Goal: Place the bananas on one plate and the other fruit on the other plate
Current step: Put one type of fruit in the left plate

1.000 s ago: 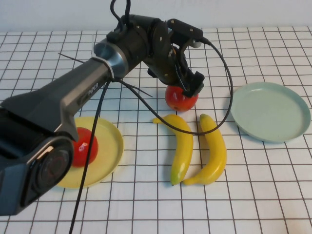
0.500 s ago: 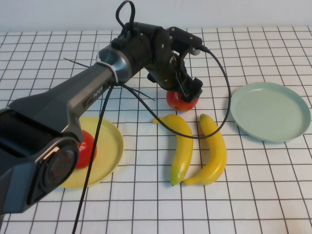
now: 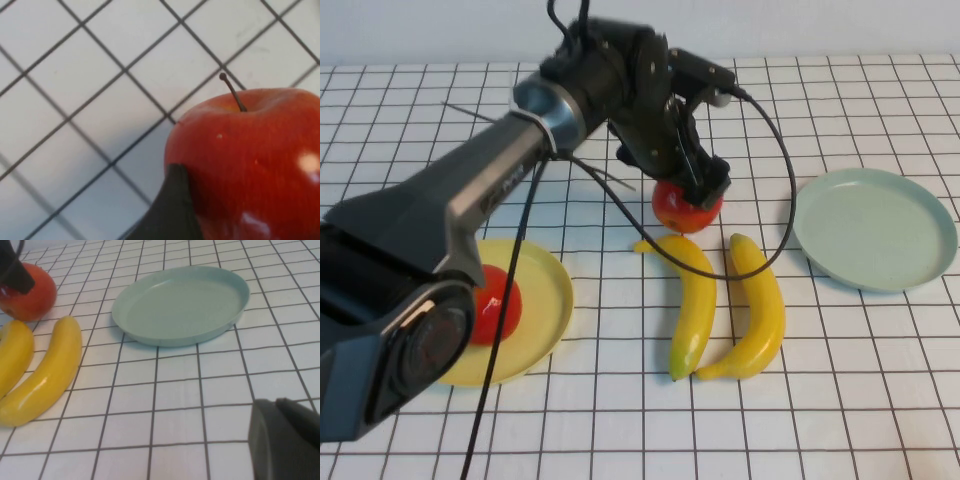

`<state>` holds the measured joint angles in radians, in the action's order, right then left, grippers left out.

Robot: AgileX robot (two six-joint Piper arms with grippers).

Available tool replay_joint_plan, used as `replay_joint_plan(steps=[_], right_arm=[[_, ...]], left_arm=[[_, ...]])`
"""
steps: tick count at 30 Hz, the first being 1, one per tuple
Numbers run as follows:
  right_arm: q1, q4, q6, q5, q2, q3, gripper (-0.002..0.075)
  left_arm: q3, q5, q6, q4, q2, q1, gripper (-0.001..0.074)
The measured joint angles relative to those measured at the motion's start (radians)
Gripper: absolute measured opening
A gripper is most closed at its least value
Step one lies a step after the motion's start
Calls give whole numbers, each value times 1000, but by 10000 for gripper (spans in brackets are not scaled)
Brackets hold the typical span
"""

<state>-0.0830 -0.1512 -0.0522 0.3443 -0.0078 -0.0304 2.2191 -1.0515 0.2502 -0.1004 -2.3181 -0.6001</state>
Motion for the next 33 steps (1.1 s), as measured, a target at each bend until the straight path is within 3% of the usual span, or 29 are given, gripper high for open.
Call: replay_joint_plan(steps=[3, 8, 18, 25, 31, 33], right_arm=[[0, 0, 0, 0, 0, 0, -16], [0, 0, 0, 0, 0, 0, -16], [0, 0, 0, 2, 0, 0, -16], [0, 0, 0, 2, 0, 0, -16], [0, 0, 0, 2, 0, 0, -16], [0, 0, 0, 2, 0, 0, -16]], left_arm=[[55, -134, 0, 62, 53, 0, 578], [27, -179, -4, 159, 178, 22, 578], [-389, -185, -52, 188, 328, 154, 578], [-640, -29, -88, 152, 390, 234, 578], [-695, 29, -44, 55, 404, 276, 578], [-698, 34, -26, 42, 409, 281, 613]])
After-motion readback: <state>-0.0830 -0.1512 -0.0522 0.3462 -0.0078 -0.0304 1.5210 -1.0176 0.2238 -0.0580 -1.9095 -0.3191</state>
